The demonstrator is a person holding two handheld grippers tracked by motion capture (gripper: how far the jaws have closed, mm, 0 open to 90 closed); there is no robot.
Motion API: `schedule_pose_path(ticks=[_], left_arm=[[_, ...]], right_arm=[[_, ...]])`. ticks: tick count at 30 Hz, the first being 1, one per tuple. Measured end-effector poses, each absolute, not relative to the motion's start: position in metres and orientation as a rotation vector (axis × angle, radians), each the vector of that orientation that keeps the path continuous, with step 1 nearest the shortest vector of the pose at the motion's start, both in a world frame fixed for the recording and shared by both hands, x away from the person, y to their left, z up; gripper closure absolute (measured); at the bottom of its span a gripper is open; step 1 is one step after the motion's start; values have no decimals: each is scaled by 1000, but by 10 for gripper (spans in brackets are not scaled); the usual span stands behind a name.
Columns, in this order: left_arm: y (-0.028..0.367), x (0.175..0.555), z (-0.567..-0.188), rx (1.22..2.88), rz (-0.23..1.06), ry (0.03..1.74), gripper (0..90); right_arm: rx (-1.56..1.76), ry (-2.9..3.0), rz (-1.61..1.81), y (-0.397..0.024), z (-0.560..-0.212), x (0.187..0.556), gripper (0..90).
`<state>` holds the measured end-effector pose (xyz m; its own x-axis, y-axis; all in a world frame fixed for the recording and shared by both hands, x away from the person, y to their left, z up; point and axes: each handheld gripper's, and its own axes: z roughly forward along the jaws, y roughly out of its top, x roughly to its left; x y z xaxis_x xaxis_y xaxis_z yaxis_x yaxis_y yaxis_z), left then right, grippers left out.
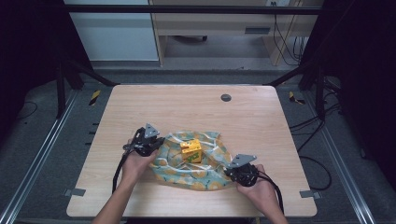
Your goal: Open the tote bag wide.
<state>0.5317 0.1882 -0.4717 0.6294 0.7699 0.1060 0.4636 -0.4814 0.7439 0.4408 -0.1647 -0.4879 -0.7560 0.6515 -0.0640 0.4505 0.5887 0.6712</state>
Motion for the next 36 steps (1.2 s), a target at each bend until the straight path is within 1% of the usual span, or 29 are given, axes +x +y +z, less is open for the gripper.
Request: schedule_pose_path(ticks=[5, 14, 30, 36], left_arm=[[187, 531, -477, 2120, 539, 986, 899], [187, 527, -484, 2135, 545, 976, 900], [182, 518, -492, 2205, 608, 932, 899], [183, 514, -493, 2218, 606, 926, 899]], right_arm=[[919, 2514, 949, -168, -489, 442, 900], [908, 2506, 924, -171, -491, 441, 900], [910, 2504, 918, -174, -495, 440, 899], [905, 2502, 911, -176, -495, 441, 900]])
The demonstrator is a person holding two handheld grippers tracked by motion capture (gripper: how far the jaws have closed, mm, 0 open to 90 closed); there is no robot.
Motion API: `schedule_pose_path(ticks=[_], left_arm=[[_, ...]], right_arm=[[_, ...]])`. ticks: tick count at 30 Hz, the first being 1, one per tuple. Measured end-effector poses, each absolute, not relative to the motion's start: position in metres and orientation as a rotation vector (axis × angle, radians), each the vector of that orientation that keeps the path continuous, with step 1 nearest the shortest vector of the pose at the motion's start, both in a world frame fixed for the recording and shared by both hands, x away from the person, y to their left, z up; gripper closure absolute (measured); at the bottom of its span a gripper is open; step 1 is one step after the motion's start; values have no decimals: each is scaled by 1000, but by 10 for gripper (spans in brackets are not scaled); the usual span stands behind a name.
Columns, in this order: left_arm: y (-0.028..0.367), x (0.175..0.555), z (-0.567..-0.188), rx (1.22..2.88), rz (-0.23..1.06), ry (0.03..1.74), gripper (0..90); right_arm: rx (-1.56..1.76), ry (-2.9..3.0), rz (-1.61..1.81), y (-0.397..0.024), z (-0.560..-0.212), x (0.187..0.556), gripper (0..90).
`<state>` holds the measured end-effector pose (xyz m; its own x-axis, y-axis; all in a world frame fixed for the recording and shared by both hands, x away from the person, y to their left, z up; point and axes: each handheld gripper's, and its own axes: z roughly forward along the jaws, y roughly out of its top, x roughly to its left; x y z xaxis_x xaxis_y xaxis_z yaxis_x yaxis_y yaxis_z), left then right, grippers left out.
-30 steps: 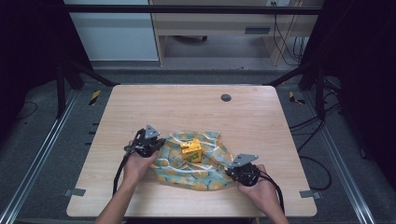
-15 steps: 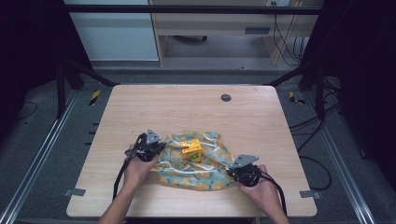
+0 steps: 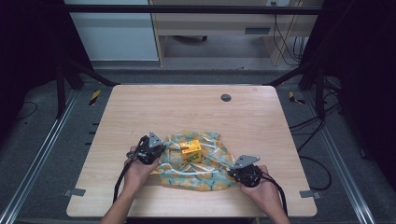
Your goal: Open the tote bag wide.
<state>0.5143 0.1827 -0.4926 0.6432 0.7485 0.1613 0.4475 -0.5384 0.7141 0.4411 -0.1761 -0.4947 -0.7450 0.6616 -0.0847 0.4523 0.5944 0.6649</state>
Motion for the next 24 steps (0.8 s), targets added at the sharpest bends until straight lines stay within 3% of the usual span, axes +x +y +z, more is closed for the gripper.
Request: schedule_pose_path(ticks=[24], left_arm=[[180, 518, -493, 2247, 605, 932, 898]], right_arm=[[926, 2486, 913, -180, -495, 445, 898]])
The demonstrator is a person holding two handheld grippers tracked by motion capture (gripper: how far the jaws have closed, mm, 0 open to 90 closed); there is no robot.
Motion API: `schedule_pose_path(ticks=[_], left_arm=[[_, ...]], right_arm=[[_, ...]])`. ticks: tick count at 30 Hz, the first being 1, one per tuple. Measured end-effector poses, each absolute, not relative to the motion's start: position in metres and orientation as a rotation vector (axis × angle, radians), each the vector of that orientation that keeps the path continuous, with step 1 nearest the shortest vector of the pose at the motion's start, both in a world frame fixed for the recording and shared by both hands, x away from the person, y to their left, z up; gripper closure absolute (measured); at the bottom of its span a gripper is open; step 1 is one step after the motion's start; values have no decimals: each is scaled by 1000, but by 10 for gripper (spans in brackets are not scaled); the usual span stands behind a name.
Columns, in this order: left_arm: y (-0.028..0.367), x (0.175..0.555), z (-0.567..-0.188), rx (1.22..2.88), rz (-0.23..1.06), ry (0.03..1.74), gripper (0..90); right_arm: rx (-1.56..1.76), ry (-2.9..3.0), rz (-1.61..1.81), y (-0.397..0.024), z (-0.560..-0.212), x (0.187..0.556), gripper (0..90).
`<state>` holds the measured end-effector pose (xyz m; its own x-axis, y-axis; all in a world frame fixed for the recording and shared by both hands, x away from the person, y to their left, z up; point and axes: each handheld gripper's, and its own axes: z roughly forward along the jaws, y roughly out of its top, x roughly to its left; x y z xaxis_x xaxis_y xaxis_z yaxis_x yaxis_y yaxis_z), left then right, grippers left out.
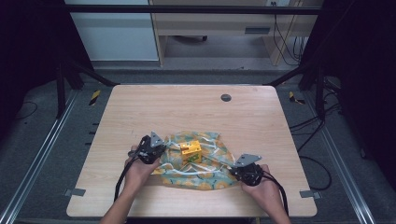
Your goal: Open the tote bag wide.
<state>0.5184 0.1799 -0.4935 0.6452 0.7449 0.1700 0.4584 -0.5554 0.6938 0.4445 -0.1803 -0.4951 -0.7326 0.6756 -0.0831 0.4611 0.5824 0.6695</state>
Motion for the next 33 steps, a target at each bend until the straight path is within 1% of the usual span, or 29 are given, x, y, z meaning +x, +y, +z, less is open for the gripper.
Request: schedule_pose_path(ticks=[6, 12, 18, 25, 29, 32, 33], left_arm=[[180, 518, -492, 2244, 600, 930, 893], [186, 517, -488, 2209, 589, 926, 850], [186, 518, -491, 2219, 590, 913, 868], [187, 517, -490, 2209, 593, 906, 864], [189, 516, -486, 2181, 584, 905, 847], [191, 515, -482, 2152, 577, 901, 804], [192, 515, -480, 2149, 581, 902, 773]], right_arm=[[917, 2481, 922, -180, -496, 444, 888], [877, 2467, 958, -180, -494, 442, 836], [877, 2461, 955, -181, -493, 442, 863], [891, 2458, 946, -182, -493, 441, 863], [896, 2438, 985, -183, -490, 440, 817], [906, 2414, 1040, -183, -486, 439, 753], [909, 2407, 1053, -183, -484, 438, 720]])
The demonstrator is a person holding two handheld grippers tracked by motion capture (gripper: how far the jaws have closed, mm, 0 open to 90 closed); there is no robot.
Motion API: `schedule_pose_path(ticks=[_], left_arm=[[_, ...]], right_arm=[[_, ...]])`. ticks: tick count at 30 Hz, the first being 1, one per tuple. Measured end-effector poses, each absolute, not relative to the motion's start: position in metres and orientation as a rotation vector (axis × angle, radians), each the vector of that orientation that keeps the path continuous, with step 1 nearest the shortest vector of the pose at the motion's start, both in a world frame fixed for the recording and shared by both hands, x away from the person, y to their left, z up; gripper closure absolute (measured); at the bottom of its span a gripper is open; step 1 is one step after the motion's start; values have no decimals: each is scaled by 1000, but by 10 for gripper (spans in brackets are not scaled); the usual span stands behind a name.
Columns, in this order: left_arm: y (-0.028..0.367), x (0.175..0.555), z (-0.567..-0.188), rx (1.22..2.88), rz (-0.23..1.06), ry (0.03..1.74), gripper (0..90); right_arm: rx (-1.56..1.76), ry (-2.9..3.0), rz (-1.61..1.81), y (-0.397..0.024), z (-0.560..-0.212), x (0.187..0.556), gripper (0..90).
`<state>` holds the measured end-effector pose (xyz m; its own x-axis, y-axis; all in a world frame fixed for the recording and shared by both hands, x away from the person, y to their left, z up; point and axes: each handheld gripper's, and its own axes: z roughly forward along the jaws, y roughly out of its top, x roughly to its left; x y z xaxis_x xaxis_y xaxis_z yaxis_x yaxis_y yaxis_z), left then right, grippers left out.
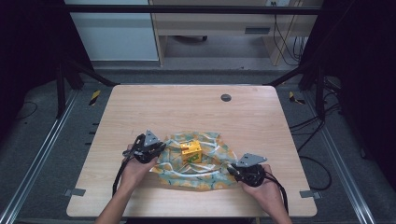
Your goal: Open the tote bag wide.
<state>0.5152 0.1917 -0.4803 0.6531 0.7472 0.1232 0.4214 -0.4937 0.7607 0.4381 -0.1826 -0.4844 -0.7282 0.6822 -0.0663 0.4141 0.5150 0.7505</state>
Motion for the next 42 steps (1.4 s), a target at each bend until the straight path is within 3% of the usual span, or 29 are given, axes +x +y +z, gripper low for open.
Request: schedule_pose_path(ticks=[13, 21, 28, 42], left_arm=[[189, 507, -457, 2081, 550, 860, 351], [188, 500, -439, 2087, 528, 879, 180], [195, 484, -425, 2067, 550, 879, 133], [245, 451, -411, 2013, 663, 913, 82]], right_arm=[[885, 2337, 1130, -173, -462, 434, 342], [865, 2338, 1158, -163, -447, 436, 161], [832, 2328, 1170, -154, -429, 432, 59], [885, 2228, 1161, -190, -412, 427, 56]])
